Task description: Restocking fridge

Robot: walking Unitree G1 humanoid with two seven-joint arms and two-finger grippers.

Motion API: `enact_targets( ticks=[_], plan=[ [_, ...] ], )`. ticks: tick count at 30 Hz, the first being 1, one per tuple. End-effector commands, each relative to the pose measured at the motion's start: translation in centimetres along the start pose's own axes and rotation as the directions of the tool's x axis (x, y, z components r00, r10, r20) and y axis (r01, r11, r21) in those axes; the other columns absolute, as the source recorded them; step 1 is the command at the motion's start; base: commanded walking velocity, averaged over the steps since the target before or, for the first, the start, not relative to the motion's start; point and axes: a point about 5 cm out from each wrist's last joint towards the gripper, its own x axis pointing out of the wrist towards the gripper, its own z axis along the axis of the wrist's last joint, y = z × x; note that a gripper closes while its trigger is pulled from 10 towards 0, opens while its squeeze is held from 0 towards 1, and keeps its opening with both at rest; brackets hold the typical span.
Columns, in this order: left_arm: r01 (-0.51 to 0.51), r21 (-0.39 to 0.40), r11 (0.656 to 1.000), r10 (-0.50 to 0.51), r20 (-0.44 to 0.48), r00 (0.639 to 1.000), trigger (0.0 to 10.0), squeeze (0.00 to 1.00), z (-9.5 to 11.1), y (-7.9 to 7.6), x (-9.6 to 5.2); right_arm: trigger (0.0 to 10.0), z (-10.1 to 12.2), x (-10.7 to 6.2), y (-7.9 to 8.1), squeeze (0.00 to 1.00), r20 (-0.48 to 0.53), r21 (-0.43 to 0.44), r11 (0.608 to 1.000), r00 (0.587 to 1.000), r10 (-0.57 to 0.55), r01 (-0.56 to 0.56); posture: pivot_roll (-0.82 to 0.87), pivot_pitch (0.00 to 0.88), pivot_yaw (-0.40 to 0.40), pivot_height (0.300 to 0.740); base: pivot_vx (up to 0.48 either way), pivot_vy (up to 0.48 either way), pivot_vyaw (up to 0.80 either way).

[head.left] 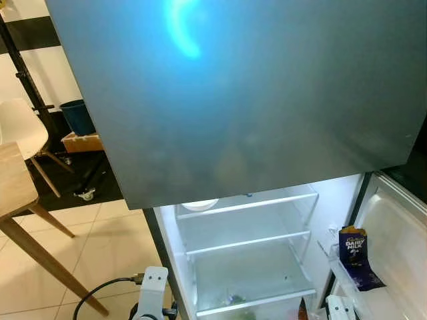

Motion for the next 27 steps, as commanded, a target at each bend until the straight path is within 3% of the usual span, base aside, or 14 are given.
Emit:
enact_targets(
  ticks=[1, 4, 6, 15, 27],
  plan=[
    [0.008, 0.026, 1.0, -0.008, -0.013, 1.0, 10.0, 0.0, -0.1, 0.4, 0.0, 10.0, 1.0, 0.0, -0.5, 0.0, 0.062, 0.008, 1.0, 0.998, -0.013, 0.012, -0.07, 0.07, 0.055, 0.74, 0.0, 0.0, 0.0],
    [0.015, 0.05, 0.999, -0.013, -0.047, 0.999, 10.0, 0.0, -0.8, 0.6, -0.1, 10.0, 1.1, 0.2, 0.2, 0.0, 0.057, -0.056, 0.998, 0.998, 0.034, -0.031, -0.06, 0.063, 0.052, 0.74, 0.0, 0.0, 0.0],
    [-0.009, 0.022, 1.0, 0.01, -0.047, 0.999, 10.0, 0.0, -0.9, 1.0, -0.2, 10.0, 1.2, 0.2, 0.5, 0.0, 0.046, -0.129, 0.99, 0.997, 0.06, -0.054, -0.07, 0.077, 0.065, 0.74, 0.0, 0.0, 0.0],
    [-0.008, 0.017, 1.0, 0.008, -0.038, 0.999, 10.0, 0.0, -1.5, 0.5, -0.4, 10.0, 1.9, 0.4, 0.5, 0.0, 0.053, -0.181, 0.981, 0.995, 0.082, -0.071, -0.06, 0.075, 0.019, 0.74, 0.0, 0.0, 0.0],
    [-0.009, 0.011, 1.0, 0.009, -0.038, 0.999, 10.0, 0.0, -2.0, 0.6, -0.6, 10.0, 2.2, 0.4, 0.1, 0.0, 0.069, -0.173, 0.983, 0.995, 0.076, -0.063, -0.05, 0.067, -0.006, 0.74, 0.0, 0.0, 0.0]
  ],
)
